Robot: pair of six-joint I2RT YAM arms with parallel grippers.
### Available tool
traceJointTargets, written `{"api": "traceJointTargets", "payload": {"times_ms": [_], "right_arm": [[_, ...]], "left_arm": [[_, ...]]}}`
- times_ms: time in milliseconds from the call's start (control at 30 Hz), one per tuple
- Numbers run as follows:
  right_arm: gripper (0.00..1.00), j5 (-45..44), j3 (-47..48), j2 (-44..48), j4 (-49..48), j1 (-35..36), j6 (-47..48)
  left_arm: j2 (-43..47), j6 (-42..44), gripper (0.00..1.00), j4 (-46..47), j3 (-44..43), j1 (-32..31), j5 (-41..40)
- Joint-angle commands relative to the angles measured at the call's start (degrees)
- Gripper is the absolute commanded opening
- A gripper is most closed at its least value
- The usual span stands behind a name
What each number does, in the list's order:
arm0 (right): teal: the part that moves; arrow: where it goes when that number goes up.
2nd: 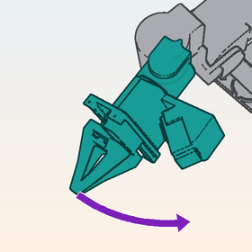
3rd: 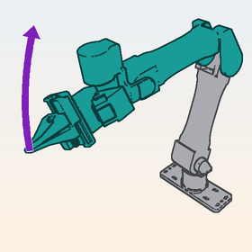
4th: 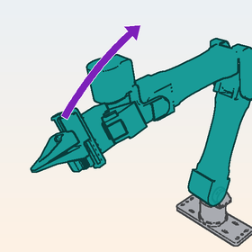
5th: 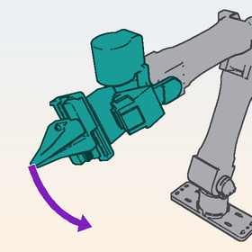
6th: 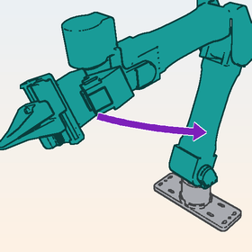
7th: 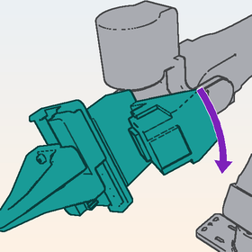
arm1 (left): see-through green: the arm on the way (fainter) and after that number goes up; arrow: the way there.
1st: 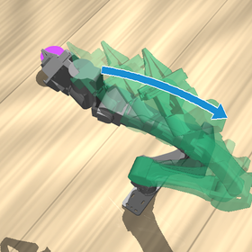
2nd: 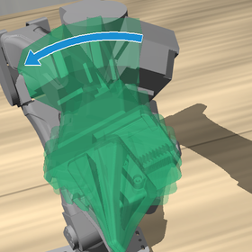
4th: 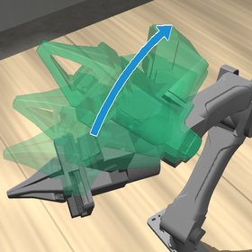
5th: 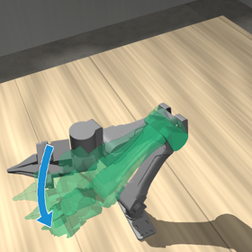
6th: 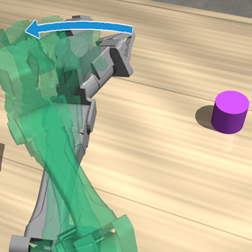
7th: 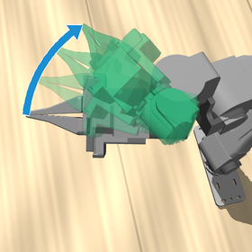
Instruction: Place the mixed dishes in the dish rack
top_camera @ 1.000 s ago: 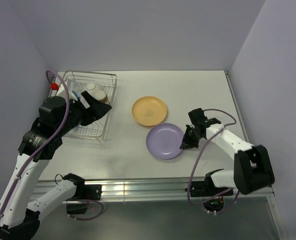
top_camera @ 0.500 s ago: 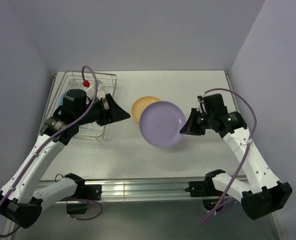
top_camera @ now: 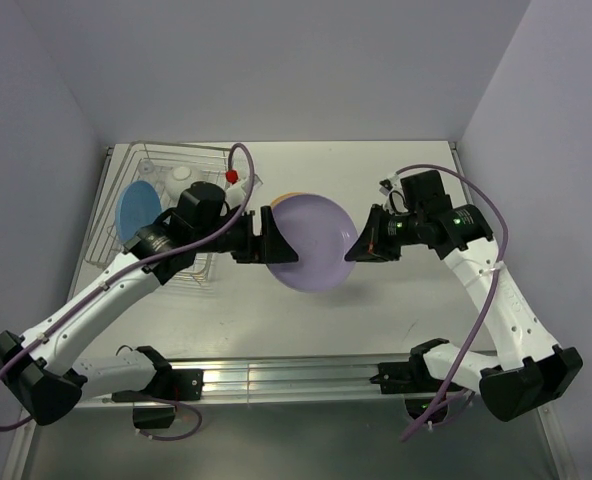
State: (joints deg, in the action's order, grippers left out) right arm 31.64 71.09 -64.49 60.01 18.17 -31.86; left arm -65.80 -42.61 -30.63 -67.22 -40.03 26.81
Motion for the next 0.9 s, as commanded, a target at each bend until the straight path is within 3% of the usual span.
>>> {"api": "traceJointTargets", "payload": {"times_ms": [0, 67, 100, 167, 200, 233, 267, 300, 367, 400, 433, 567, 667, 767, 867], "right_arm": [[0.00, 4.57, 4.14, 0.59, -0.94, 0.63, -1.19], [0.00, 4.75, 3.80, 0.85, -1.38, 0.72, -1.37], [0.00, 4.84, 3.62, 0.86, -1.73, 0.72, -1.45], [0.00, 5.36, 2.74, 1.03, -2.26, 0.72, -1.54], [0.04, 5.36, 2.30, 1.12, -2.61, 0.72, -1.37], [0.15, 5.28, 2.04, 1.21, -2.70, 0.72, -1.28], [0.52, 4.23, 1.34, 1.29, -2.79, 0.72, -1.19], [0.71, 2.92, 1.16, 1.30, -2.01, 0.72, -1.02], [0.99, -0.16, 1.07, 0.86, -0.78, 0.72, -0.32], [1.00, -3.74, 1.07, 0.68, 0.71, 0.72, 0.38], [1.00, -5.60, 1.07, 0.33, 1.42, 0.72, 0.83], [1.00, -10.98, 0.19, 0.68, 2.39, 0.72, 2.32], [1.00, -10.63, -0.95, 0.68, 1.87, 0.72, 2.59], [1.00, -9.40, -1.83, -0.11, 1.52, 0.72, 3.11], [1.00, -9.05, -2.10, -0.90, 1.69, 0.72, 4.16]], "left_arm": [[-1.34, 1.65, 0.82, 0.76, -2.65, -1.36, -3.24], [-1.61, 2.09, 0.71, 0.49, -3.00, -1.45, -4.91], [-1.79, 2.44, 0.53, 0.14, -3.61, -1.45, -6.75], [-2.22, 2.97, 0.29, -0.39, -4.67, -1.37, -8.78], [-2.40, 3.23, 0.00, -0.91, -5.89, -1.45, -11.14], [-2.40, 3.41, 0.00, -1.88, -6.51, -1.45, -12.55], [-2.32, 3.67, 0.00, -2.41, -8.26, -1.37, -14.31], [-1.97, 4.37, 0.00, -3.11, -9.32, -1.45, -19.11], [-0.83, 5.16, 0.00, -6.52, -11.43, -1.37, -25.02], [-0.47, 6.73, 0.00, -8.02, -13.62, -1.37, -27.49], [-0.30, 7.79, 0.00, -9.87, -14.94, -1.37, -34.82], [-2.66, 13.51, 0.00, -27.06, -23.11, -1.36, -53.66], [-1.18, 15.80, 0.00, -32.02, -21.39, -0.93, -67.79], [2.67, 18.70, 0.00, -31.69, -15.78, 1.96, -75.21], [7.08, 22.82, 0.00, -27.30, -9.63, 8.90, -73.06]]}}
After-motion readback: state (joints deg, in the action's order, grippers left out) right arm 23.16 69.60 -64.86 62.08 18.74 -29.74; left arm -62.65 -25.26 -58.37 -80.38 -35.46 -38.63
